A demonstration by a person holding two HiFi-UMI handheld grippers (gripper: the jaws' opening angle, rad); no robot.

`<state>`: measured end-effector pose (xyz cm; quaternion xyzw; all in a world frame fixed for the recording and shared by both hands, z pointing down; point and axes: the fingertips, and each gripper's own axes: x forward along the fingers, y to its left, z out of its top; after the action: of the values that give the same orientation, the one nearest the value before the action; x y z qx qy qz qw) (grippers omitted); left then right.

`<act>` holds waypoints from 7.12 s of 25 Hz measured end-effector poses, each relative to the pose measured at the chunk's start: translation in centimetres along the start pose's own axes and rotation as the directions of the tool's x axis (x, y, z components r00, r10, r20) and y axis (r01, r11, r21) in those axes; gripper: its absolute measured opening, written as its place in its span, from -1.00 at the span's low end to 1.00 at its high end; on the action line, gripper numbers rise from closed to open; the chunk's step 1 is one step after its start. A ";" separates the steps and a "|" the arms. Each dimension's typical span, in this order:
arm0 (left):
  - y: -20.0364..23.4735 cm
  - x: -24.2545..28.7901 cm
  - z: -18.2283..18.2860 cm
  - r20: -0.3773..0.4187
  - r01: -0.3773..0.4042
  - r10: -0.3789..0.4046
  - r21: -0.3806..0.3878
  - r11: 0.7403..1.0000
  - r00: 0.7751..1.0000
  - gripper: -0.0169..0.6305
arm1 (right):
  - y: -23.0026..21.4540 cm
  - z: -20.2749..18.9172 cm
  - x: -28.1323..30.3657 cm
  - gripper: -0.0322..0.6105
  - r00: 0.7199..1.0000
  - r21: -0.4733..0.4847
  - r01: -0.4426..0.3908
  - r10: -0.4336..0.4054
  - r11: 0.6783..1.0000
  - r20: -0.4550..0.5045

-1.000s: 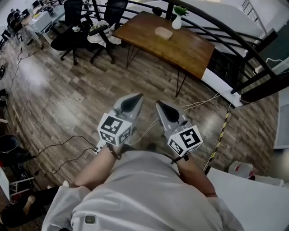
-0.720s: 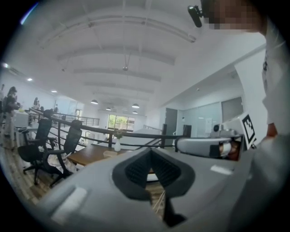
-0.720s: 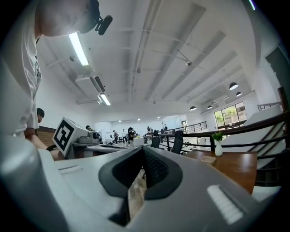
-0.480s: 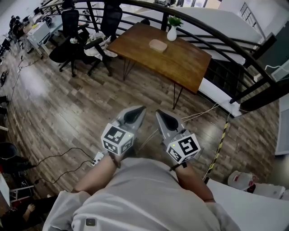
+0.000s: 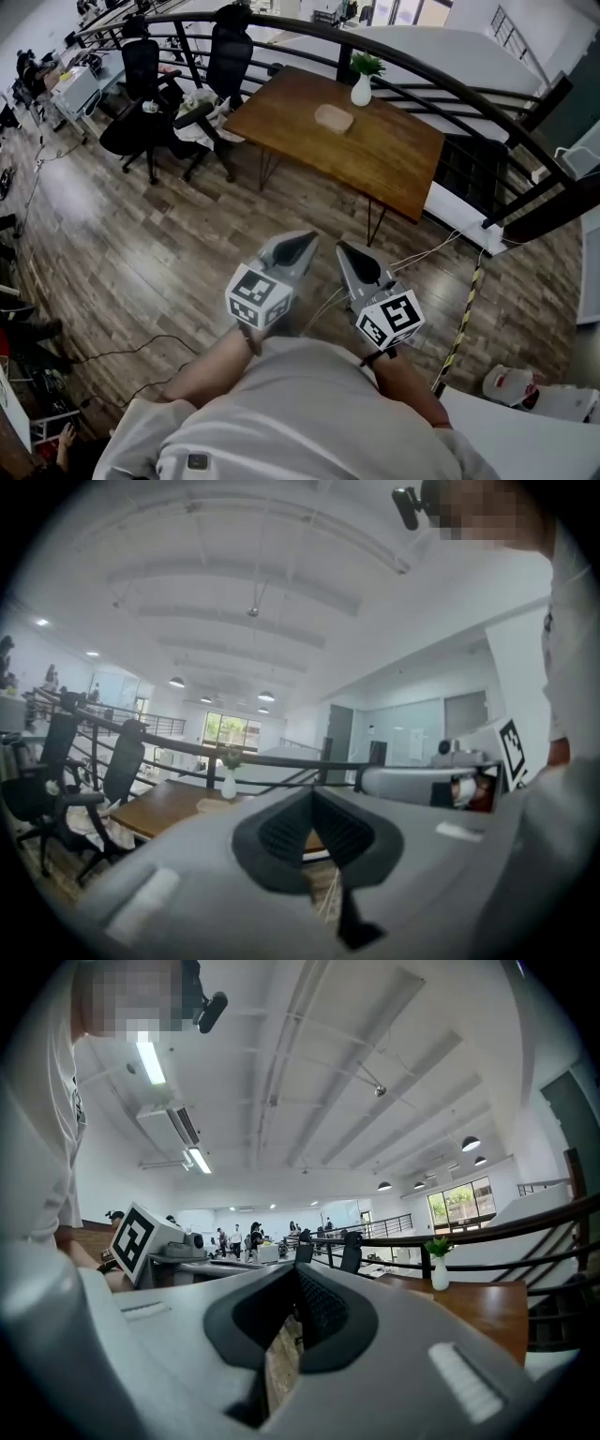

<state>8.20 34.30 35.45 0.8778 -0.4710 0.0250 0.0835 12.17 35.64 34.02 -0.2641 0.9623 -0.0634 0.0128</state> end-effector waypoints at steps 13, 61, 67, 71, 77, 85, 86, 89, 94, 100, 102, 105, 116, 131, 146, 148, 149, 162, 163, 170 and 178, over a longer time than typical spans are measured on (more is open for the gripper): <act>18.8 -0.5 4.4 0.001 0.080 -0.080 0.010 0.997 0.997 -0.94 | -0.8 3.1 19.6 -0.88 0.997 -0.002 0.069 -0.068 0.998 0.038; 36.0 36.2 6.2 -0.084 0.112 -0.120 -0.098 0.989 0.989 -0.94 | -39.2 5.0 33.8 -0.88 0.995 0.076 0.097 -0.095 0.992 -0.025; 41.5 40.0 7.4 -0.101 0.197 -0.204 -0.082 0.977 0.974 -0.94 | -44.0 5.4 38.4 -0.88 0.976 0.091 0.216 -0.214 0.972 -0.028; 44.7 41.9 9.6 -0.099 0.264 -0.264 -0.013 0.964 0.959 -0.94 | -45.7 7.0 42.0 -0.88 0.962 0.075 0.273 -0.273 0.959 -0.006; 49.2 44.0 12.1 -0.095 0.355 -0.353 0.014 0.935 0.931 -0.94 | -47.5 8.2 46.6 -0.88 0.934 0.072 0.354 -0.356 0.932 0.015; 52.1 46.4 10.2 -0.136 0.416 -0.415 -0.022 0.909 0.900 -0.94 | -49.2 5.2 48.9 -0.88 0.912 0.124 0.411 -0.409 0.903 -0.040; 52.5 46.6 9.8 -0.142 0.420 -0.419 -0.027 0.907 0.897 -0.94 | -49.5 4.8 49.3 -0.88 0.909 0.129 0.416 -0.414 0.900 -0.047; 53.4 47.7 9.1 -0.156 0.419 -0.421 -0.045 0.907 0.894 -0.94 | -50.8 3.7 49.8 -0.88 0.906 0.154 0.423 -0.416 0.893 -0.074; 53.6 49.7 8.4 -0.183 0.415 -0.416 -0.042 0.909 0.891 -0.94 | -54.3 2.2 49.0 -0.88 0.891 0.174 0.453 -0.443 0.874 -0.096; 54.4 52.9 4.4 -0.260 0.370 -0.368 -0.043 0.928 0.893 -0.94 | -58.5 -1.1 47.1 -0.88 0.886 0.212 0.463 -0.441 0.861 -0.142; 54.4 53.7 2.7 -0.290 0.360 -0.361 -0.059 0.931 0.886 -0.94 | -59.6 -2.9 46.6 -0.88 0.886 0.237 0.462 -0.432 0.855 -0.170; 54.1 55.1 0.7 -0.318 0.353 -0.356 -0.070 0.933 0.879 -0.94 | -61.2 -5.5 46.3 -0.88 0.894 0.272 0.443 -0.395 0.854 -0.213; 54.8 60.7 -6.7 -0.407 0.300 -0.327 -0.132 0.945 0.853 -0.94 | -66.8 -14.7 45.5 -0.82 0.902 0.413 0.409 -0.293 0.813 -0.317; 56.3 63.9 -16.6 -0.523 0.267 -0.313 -0.163 0.950 0.793 -0.94 | -70.2 -26.1 47.8 -0.67 0.908 0.580 0.346 -0.107 0.737 -0.405; 57.4 64.5 -20.9 -0.559 0.231 -0.296 -0.187 0.955 0.774 -0.94 | -69.3 -34.8 48.7 -0.65 0.894 0.709 0.320 0.047 0.628 -0.446; 57.6 64.6 -21.2 -0.563 0.228 -0.295 -0.188 0.955 0.772 -0.94 | -69.3 -35.3 49.1 -0.65 0.896 0.720 0.315 0.057 0.618 -0.441; 57.7 64.6 -21.3 -0.563 0.229 -0.295 -0.186 0.955 0.772 -0.94 | -69.2 -35.6 49.3 -0.65 0.896 0.724 0.313 0.062 0.614 -0.440; 58.2 64.2 -22.5 -0.572 0.187 -0.268 -0.198 0.962 0.775 -0.94 | -69.2 -37.6 50.3 -0.65 0.900 0.754 0.309 0.079 0.579 -0.429; 58.4 64.2 -22.6 -0.573 0.179 -0.264 -0.201 0.963 0.776 -0.94 | -69.2 -37.6 50.4 -0.65 0.901 0.756 0.306 0.081 0.578 -0.427; 58.4 63.8 -23.0 -0.575 0.168 -0.259 -0.207 0.964 0.776 -0.94 | -69.0 -37.8 50.7 -0.67 0.903 0.758 0.307 0.077 0.575 -0.423; 58.4 63.5 -23.2 -0.576 0.176 -0.267 -0.210 0.962 0.773 -0.94 | -69.1 -37.7 50.8 -0.79 0.903 0.752 0.317 0.059 0.577 -0.426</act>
<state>-4.32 -45.66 73.29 0.8656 -0.3141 0.2569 0.2932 1.33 -44.82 80.79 -0.2813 0.7850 -0.5470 -0.0733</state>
